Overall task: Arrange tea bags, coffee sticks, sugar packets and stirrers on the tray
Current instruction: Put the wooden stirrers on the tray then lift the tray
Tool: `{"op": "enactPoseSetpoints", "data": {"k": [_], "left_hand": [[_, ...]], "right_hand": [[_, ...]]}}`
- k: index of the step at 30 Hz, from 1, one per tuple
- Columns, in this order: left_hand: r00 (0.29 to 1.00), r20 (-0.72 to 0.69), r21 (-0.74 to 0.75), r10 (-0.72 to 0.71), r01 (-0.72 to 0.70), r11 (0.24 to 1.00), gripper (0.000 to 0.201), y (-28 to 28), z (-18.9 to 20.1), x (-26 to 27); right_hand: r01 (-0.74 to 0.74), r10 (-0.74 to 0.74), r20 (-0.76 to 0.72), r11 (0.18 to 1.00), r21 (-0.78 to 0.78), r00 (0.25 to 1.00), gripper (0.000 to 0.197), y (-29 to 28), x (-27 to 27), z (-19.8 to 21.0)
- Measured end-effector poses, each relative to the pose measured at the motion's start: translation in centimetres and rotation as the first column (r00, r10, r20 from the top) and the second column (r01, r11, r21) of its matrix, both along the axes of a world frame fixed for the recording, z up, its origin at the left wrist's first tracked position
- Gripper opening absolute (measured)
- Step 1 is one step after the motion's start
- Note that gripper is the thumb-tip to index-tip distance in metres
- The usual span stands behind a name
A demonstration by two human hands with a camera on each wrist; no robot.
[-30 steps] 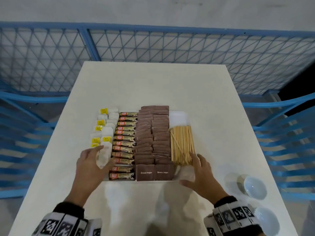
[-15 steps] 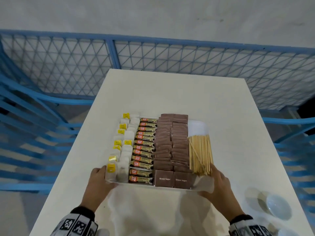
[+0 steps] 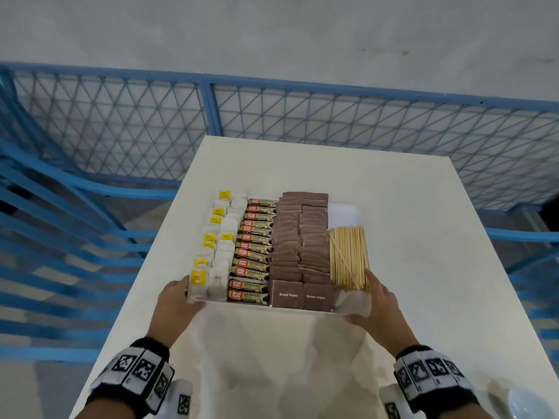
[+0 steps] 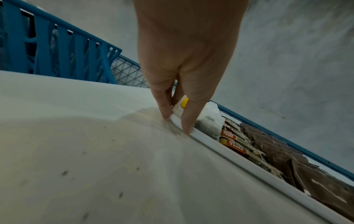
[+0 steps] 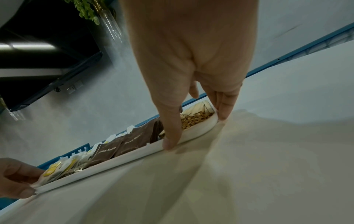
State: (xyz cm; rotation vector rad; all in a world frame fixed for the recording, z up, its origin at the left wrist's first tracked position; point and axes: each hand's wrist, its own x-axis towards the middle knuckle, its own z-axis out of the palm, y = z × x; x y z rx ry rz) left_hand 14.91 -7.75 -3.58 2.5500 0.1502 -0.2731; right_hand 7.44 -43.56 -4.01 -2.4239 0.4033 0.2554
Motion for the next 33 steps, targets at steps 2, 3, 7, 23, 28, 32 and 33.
{"op": "enactPoseSetpoints", "data": {"k": [2,3,7,23,28,32,33], "left_hand": [[1.000,0.010,0.008,-0.006,0.006,1.000,0.032,0.1,-0.1,1.4],[1.000,0.011,0.008,-0.006,0.006,1.000,0.032,0.2,-0.2,2.1],[1.000,0.015,0.024,0.000,0.000,1.000,0.030,0.2,-0.2,4.6],[0.999,0.040,0.052,-0.022,0.020,0.998,0.025,0.9,-0.8,10.9],[1.000,0.021,0.049,-0.022,0.021,0.999,0.027,1.0,-0.7,11.4],[1.000,0.012,0.005,-0.021,0.021,1.000,0.033,0.4,-0.3,10.8],[1.000,0.020,-0.005,-0.016,0.016,1.000,0.039,0.1,-0.2,10.5]], "right_hand": [[0.004,-0.004,-0.014,1.000,0.010,1.000,0.104,0.0,1.6,0.0],[0.008,-0.008,-0.020,1.000,0.015,1.000,0.105,0.0,2.3,-0.1],[0.030,-0.028,-0.037,0.999,0.031,0.999,0.106,0.0,5.1,-0.6],[0.004,-0.005,-0.049,1.000,-0.018,0.999,0.106,0.5,11.7,-1.2],[-0.013,0.010,-0.050,0.999,-0.045,0.999,0.104,0.7,12.3,-0.9],[0.032,-0.033,-0.029,0.999,-0.007,0.999,0.099,0.9,11.5,-0.7],[0.055,-0.055,-0.019,0.998,0.005,0.998,0.096,1.0,11.0,-0.7]]}}
